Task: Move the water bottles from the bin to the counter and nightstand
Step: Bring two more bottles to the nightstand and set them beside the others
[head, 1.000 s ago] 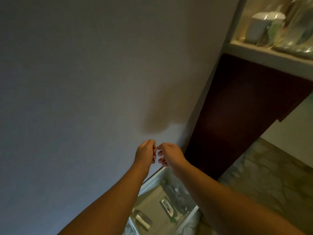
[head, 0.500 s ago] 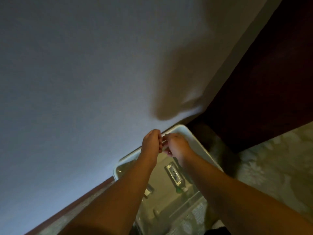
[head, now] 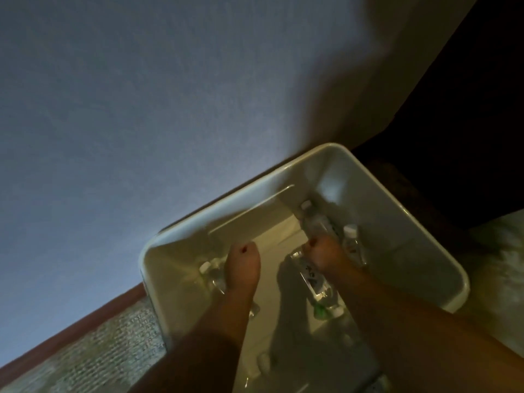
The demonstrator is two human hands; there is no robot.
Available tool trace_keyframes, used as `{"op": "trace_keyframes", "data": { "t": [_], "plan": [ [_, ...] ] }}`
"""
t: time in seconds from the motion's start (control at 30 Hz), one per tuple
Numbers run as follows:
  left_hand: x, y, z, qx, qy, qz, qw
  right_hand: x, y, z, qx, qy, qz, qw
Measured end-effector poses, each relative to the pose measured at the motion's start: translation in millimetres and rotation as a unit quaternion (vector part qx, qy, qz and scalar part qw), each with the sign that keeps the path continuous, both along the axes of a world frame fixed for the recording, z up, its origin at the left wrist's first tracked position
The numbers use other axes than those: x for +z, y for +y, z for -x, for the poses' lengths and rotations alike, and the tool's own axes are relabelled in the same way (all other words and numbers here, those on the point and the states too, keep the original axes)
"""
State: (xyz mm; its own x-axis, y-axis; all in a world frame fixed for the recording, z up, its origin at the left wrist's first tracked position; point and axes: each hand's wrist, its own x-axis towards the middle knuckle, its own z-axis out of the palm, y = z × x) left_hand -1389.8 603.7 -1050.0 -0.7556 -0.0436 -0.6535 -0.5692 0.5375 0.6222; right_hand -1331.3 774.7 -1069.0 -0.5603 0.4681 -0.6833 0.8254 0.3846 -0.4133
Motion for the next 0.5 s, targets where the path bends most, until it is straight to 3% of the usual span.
{"op": "trace_keyframes", "data": {
  "t": [0.07, 0.17, 0.4, 0.5],
  "plan": [
    [-18.3, -13.5, -15.9, 0.08, 0.037, 0.135, 0.987, -22.8, 4.1, -12.0, 0.027, -0.044, -0.039, 0.998],
    [-26.7, -16.5, -37.4, 0.108, -0.021, 0.228, 0.967, -38.2, -4.0, -16.0, 0.069, -0.085, -0.022, 0.994],
    [-48.8, -7.3, -36.9, 0.172, -0.019, 0.211, 0.962, -51.0, -12.2, 0.1, 0.127, -0.056, -0.003, 0.99],
    [-62.2, -15.7, -35.8, 0.159, 0.012, 0.195, 0.968, -54.2, -12.1, 3.6, -0.015, 0.03, 0.03, 0.999]
  ]
}}
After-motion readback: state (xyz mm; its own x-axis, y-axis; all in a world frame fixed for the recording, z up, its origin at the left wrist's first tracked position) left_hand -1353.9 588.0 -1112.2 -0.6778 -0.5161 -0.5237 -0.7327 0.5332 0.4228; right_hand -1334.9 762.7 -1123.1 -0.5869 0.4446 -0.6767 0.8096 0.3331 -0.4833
